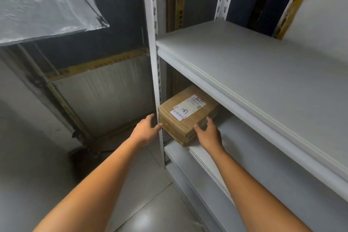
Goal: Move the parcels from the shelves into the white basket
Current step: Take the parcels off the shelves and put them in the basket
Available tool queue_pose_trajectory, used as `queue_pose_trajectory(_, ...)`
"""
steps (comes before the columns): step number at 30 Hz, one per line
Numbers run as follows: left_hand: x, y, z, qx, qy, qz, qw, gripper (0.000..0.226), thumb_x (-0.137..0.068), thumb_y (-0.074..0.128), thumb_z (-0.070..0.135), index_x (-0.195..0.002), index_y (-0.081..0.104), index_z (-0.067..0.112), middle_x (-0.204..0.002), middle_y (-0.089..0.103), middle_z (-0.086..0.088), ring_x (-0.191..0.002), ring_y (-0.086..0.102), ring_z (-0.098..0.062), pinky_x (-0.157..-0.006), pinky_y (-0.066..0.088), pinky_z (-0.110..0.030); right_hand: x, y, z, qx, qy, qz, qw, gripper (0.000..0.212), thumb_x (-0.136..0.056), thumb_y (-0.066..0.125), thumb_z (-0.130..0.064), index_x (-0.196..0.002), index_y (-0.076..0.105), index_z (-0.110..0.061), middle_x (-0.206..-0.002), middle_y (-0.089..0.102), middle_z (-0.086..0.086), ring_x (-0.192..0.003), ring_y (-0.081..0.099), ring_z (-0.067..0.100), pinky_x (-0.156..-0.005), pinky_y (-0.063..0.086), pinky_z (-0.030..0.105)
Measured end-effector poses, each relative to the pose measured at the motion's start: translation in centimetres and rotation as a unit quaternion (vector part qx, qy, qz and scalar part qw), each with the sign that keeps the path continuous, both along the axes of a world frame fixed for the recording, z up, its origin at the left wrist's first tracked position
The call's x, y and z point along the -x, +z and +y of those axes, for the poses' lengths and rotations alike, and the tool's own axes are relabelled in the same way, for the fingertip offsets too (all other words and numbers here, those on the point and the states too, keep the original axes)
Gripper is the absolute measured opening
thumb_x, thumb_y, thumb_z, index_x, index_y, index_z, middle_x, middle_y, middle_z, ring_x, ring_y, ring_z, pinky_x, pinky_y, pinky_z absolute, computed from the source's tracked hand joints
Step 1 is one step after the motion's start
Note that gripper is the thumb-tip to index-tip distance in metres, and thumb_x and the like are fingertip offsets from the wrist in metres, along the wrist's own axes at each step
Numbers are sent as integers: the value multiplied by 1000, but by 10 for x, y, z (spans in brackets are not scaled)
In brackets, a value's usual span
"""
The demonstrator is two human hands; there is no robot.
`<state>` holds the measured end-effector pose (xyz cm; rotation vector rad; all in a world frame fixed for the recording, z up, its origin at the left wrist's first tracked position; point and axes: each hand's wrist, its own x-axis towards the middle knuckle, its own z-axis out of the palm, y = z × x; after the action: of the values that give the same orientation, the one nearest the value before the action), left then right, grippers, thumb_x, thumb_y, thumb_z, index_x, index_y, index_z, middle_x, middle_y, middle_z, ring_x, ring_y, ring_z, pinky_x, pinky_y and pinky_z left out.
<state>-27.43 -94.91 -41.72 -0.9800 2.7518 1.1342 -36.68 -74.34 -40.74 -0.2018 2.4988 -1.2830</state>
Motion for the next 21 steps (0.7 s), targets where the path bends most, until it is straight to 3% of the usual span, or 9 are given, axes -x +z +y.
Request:
queue_pose_trajectory(4, 44, -27, -13, -82, 15, 71, 994, 80, -87, 60, 51, -151, 22, 20, -149, 39, -8, -133, 41, -27, -107, 36, -41, 21, -32, -24, 72, -69, -22, 995, 86, -87, 67, -40, -154, 19, -16, -150, 40, 11, -136, 40, 30, -109, 35, 40)
queue_pose_trajectory(10, 78, -57, -21, -264, 16, 170, 949, 66, -82, 70, 41, -137, 35, 25, -122, 56, 1, -110, 58, -20, -80, 50, -26, 18, -77, -44, 175, -113, -8, 978, 88, -89, 64, -42, -155, 6, -32, -154, 34, 9, -132, 44, 29, -96, 41, 33)
queue_pose_trajectory(12, 80, -62, -22, -289, 12, 189, 938, 61, -83, 70, 37, -134, 38, 25, -117, 57, 4, -107, 58, -16, -73, 47, -21, 21, -81, -46, 199, -116, -7, 973, 86, -90, 64, -38, -155, 8, -33, -153, 35, 9, -131, 45, 29, -97, 42, 33)
queue_pose_trajectory(16, 70, -60, -20, -306, 6, 200, 931, 62, -79, 74, 38, -131, 41, 29, -116, 58, 7, -103, 58, -11, -73, 47, -21, 22, -76, -39, 239, -107, -38, 964, 83, -91, 66, -29, -154, 13, -34, -148, 43, 8, -127, 49, 28, -103, 46, 44)
queue_pose_trajectory(21, 37, -48, -12, -307, 3, 135, 942, 58, -80, 72, 43, -132, 46, 37, -117, 56, 7, -106, 55, -16, -77, 47, -28, 6, -66, -8, 247, -74, -83, 962, 77, -85, 72, -19, -149, 32, -35, -136, 56, -2, -119, 57, 18, -94, 54, 39)
